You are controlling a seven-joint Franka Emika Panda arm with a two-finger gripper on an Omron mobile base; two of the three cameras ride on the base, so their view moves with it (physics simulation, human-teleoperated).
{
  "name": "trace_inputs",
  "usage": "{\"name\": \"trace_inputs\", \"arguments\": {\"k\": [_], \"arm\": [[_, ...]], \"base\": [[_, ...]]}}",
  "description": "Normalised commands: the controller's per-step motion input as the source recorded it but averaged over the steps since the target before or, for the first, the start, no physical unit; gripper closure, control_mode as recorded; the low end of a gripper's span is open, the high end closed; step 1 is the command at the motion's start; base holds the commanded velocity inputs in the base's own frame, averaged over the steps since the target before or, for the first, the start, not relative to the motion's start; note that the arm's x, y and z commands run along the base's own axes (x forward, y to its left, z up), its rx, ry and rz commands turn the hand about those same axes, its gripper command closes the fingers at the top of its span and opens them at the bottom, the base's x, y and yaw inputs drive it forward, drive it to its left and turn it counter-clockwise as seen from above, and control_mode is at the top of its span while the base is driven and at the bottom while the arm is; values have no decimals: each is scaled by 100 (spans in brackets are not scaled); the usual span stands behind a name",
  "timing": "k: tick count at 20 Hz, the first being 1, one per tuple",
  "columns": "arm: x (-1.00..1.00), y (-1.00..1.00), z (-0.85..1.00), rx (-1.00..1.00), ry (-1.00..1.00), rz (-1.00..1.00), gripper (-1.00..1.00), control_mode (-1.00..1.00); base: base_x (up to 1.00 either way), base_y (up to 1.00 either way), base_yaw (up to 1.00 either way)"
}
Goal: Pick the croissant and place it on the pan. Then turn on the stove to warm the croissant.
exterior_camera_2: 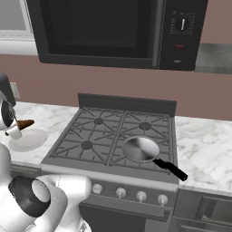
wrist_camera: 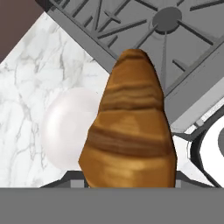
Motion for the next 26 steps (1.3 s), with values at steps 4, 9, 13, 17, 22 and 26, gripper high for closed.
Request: {"name": "trace_inputs", "arguments": {"k": [4,9,13,17,22,26], "arm": [[-46,-65,34,0,0,-3,100,-100],[-25,-59,40,0,0,-6,100,-100],[-4,-60,39,0,1,-4,100,-100],[0,-63,34,0,5,0,100,-100],[0,-69,23,0,8,0,100,-100],[0,-62,14,0,11,0,100,-100]], "base": [[0,0,0],[0,0,0],[0,0,0],[0,0,0],[0,0,0],[0,0,0]]}}
